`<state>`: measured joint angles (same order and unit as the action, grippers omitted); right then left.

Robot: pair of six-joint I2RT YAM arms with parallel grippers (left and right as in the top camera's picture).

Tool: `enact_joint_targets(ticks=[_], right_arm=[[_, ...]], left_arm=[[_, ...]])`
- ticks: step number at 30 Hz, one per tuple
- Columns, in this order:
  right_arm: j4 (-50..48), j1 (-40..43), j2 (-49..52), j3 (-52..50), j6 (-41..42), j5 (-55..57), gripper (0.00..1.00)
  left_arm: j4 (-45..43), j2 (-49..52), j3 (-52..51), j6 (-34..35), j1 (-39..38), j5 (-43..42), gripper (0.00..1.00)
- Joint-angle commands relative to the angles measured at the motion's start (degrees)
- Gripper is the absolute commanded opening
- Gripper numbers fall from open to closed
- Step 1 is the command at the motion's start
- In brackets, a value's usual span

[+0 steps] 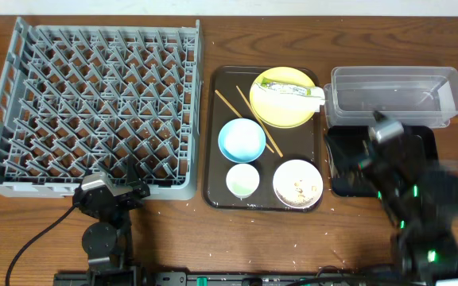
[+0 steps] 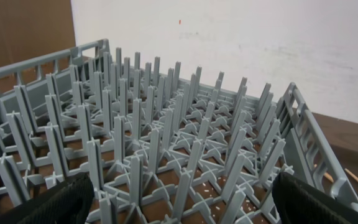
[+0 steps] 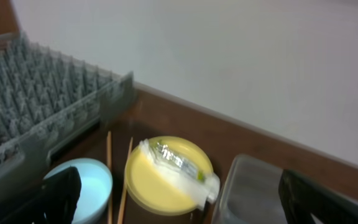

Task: Sort waste into correct bins and load items into the dishwasher
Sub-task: 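Reach the right gripper to the wrapper and tissue on the yellow plate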

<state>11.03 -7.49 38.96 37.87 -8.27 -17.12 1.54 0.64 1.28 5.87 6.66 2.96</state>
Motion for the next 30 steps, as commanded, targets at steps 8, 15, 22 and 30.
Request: enact_joint_targets(ticks=[8,15,22,30], right_arm=[[25.31,-0.63,37.05,37.99,-7.89,-5.68,0.99],[44.68,-2.51,60.74,63.78,-15.34,-6.29,0.99],[37.83,-3.04,71.54,68.5,-15.58,-7.54,0.99],[33.75,-3.45,80.15,68.5,-19.8,-6.25,0.97]], left_arm=[[2.34,-0.37,-1.05,-0.72,0.17,0.52,0.93],[2.34,-0.37,-1.05,-0.72,0.17,0.52,0.93],[2.34,-0.37,-1.05,-0.74,0.17,0.52,0.93],[2.34,-0.37,-1.05,-0.74,0.17,0.52,0.93]])
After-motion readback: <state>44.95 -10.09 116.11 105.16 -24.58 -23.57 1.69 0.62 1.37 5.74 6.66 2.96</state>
